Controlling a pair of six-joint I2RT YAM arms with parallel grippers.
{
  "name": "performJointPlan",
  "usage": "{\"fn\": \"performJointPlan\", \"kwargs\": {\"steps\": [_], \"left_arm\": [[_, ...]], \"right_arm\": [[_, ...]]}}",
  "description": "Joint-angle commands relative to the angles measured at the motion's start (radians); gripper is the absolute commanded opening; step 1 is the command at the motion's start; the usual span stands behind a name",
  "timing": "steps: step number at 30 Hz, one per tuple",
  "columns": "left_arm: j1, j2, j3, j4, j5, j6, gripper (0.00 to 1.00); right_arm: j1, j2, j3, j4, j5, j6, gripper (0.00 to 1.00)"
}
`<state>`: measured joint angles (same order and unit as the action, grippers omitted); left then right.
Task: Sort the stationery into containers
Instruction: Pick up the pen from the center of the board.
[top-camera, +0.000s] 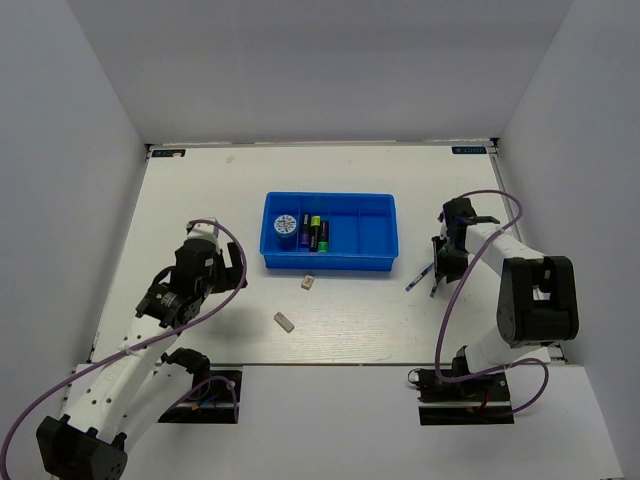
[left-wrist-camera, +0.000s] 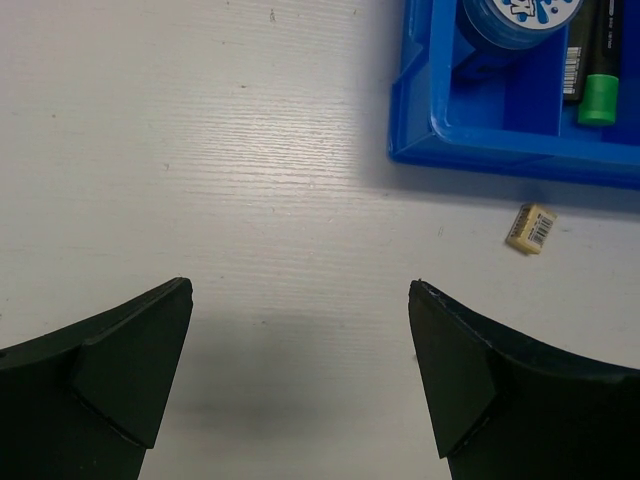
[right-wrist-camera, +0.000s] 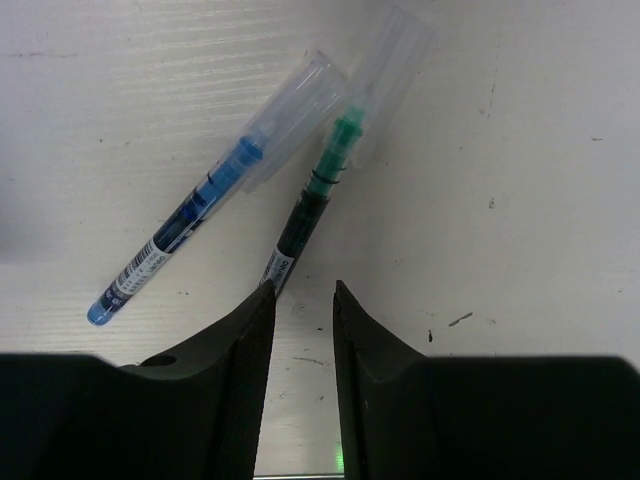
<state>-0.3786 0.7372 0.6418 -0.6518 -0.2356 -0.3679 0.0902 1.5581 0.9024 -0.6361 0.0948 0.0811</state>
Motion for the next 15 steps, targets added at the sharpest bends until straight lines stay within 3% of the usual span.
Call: {"fn": "performJointPlan", "kwargs": {"steps": [1,15], "left_arm": [[0.006,-0.009,0.001,0.017,0.021,-0.011,0.99],[0.006,-0.022,-0.004,0.015,0.019,-0.011,0.99]], "right_arm": [[0.0,0.017,0.023,0.035,0.028,0.043,0.33],[-0.001,0.14,0.046,0.003,0.0,0.111,0.27]]}}
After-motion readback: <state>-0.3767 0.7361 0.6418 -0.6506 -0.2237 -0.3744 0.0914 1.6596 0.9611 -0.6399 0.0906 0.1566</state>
